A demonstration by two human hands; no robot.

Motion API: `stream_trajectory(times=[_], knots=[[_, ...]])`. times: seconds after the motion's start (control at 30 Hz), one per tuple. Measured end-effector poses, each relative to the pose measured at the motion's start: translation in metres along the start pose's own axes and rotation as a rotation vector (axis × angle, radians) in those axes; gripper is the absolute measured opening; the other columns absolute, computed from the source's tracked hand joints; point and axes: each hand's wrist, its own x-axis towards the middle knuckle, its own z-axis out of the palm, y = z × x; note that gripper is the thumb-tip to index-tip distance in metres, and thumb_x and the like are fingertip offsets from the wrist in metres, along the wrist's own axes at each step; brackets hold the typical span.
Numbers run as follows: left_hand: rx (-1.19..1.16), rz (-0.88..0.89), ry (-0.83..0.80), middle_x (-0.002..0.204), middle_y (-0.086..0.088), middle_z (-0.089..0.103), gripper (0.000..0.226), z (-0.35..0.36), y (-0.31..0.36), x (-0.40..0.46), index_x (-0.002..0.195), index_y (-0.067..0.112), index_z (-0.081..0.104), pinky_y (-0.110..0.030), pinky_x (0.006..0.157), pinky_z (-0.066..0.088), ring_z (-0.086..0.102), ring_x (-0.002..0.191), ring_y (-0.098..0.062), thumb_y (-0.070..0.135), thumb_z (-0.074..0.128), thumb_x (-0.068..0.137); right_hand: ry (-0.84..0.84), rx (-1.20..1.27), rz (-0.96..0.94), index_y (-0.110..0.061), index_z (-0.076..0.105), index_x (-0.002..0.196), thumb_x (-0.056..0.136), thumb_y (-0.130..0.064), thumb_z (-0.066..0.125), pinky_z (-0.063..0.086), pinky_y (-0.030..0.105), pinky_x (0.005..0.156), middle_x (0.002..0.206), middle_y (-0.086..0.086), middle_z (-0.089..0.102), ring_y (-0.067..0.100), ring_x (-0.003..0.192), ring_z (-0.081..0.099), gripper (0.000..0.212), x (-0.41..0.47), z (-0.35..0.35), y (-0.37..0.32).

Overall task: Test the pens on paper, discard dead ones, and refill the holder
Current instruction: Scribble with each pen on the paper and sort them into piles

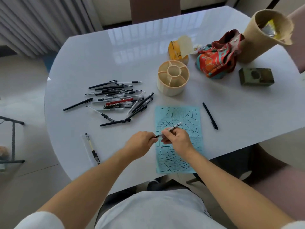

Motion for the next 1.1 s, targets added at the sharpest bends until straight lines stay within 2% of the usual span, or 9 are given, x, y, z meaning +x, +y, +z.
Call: stream_trajectory(times=[0.13, 0.2, 0.37, 0.47, 0.53, 0.73, 0.87, 1.03, 1.1], knots=[[0.136, -0.054, 0.084, 0.094, 0.0, 0.067, 0.035, 0.003, -0.004, 0.007, 0.102, 0.018, 0.067, -0.038, 0.072, 0.052, 0.063, 0.083, -0.023, 0.041, 0.041, 0.105, 0.344, 0.102, 0.021, -0.006, 0.073, 0.081, 0.097, -0.024, 0.066, 0.053, 0.027, 0.05, 0.061, 0.0, 0.068, 0.015, 0.051, 0.061, 0.025, 0.015, -0.013, -0.007], [0.185, -0.134, 0.092, 0.096, -0.002, 0.066, 0.036, 0.006, -0.019, 0.003, 0.101, 0.016, 0.067, -0.038, 0.071, 0.051, 0.063, 0.086, -0.025, 0.041, 0.041, 0.105, 0.474, 0.096, 0.012, -0.01, 0.07, 0.078, 0.097, -0.022, 0.065, 0.053, 0.027, 0.049, 0.058, -0.003, 0.067, 0.011, 0.05, 0.06, 0.023, 0.03, -0.026, -0.015], [0.133, 0.107, 0.219, 0.114, -0.003, 0.066, 0.031, 0.012, -0.02, 0.007, 0.102, 0.014, 0.068, -0.037, 0.086, 0.05, 0.059, 0.111, -0.024, 0.037, 0.048, 0.103, 0.289, -0.09, -0.09, -0.022, 0.076, 0.079, 0.093, -0.021, 0.065, 0.062, 0.037, 0.071, 0.076, -0.001, 0.077, 0.013, 0.069, 0.073, 0.018, 0.058, -0.021, -0.031], [0.132, 0.221, 0.139, 0.148, -0.011, 0.052, 0.031, 0.015, -0.003, 0.024, 0.108, 0.011, 0.067, -0.04, 0.114, 0.037, 0.042, 0.141, -0.03, 0.035, 0.049, 0.104, 0.248, -0.205, -0.136, -0.025, 0.074, 0.077, 0.09, -0.024, 0.062, 0.063, 0.041, 0.075, 0.079, -0.001, 0.078, 0.015, 0.069, 0.074, 0.018, 0.068, -0.006, -0.036], [0.169, 0.212, 0.063, 0.157, -0.012, 0.04, 0.033, 0.016, 0.003, 0.033, 0.111, 0.01, 0.065, -0.042, 0.12, 0.03, 0.031, 0.149, -0.029, 0.037, 0.046, 0.105, 0.226, -0.312, -0.157, -0.025, 0.071, 0.084, 0.091, -0.026, 0.06, 0.062, 0.041, 0.072, 0.079, -0.002, 0.077, 0.015, 0.067, 0.073, 0.013, 0.075, -0.002, -0.035], [0.233, 0.174, -0.022, 0.162, -0.011, 0.032, 0.039, 0.017, 0.002, 0.035, 0.125, 0.008, 0.063, -0.043, 0.121, 0.029, 0.028, 0.15, -0.027, 0.037, 0.044, 0.105, 0.18, -0.555, -0.21, -0.018, 0.072, 0.094, 0.093, -0.028, 0.065, 0.059, 0.041, 0.073, 0.078, -0.001, 0.074, 0.02, 0.074, 0.071, 0.012, 0.083, -0.002, -0.03], [0.246, 0.134, -0.059, 0.165, -0.01, 0.025, 0.041, 0.018, 0.005, 0.033, 0.124, 0.008, 0.062, -0.042, 0.123, 0.024, 0.021, 0.153, -0.025, 0.038, 0.041, 0.106, 0.299, -0.461, -0.186, -0.015, 0.071, 0.091, 0.092, -0.024, 0.064, 0.06, 0.041, 0.069, 0.074, 0.003, 0.073, 0.023, 0.07, 0.072, 0.012, 0.086, -0.011, -0.032], [0.184, 0.098, -0.034, 0.162, -0.008, 0.033, 0.04, 0.016, 0.012, 0.027, 0.117, 0.011, 0.066, -0.037, 0.123, 0.025, 0.028, 0.15, -0.023, 0.04, 0.041, 0.106, 0.266, -0.285, -0.178, -0.018, 0.064, 0.089, 0.089, -0.023, 0.066, 0.054, 0.026, 0.053, 0.075, -0.001, 0.076, 0.017, 0.059, 0.072, 0.005, 0.076, -0.015, -0.033], [0.104, 0.081, 0.003, 0.154, -0.006, 0.044, 0.036, 0.014, 0.013, 0.024, 0.11, 0.011, 0.067, -0.036, 0.116, 0.034, 0.04, 0.142, -0.023, 0.039, 0.044, 0.105, 0.229, -0.174, -0.144, -0.02, 0.064, 0.086, 0.087, -0.023, 0.065, 0.059, 0.034, 0.058, 0.078, 0.003, 0.077, 0.022, 0.06, 0.073, 0.003, 0.067, -0.019, -0.031]])
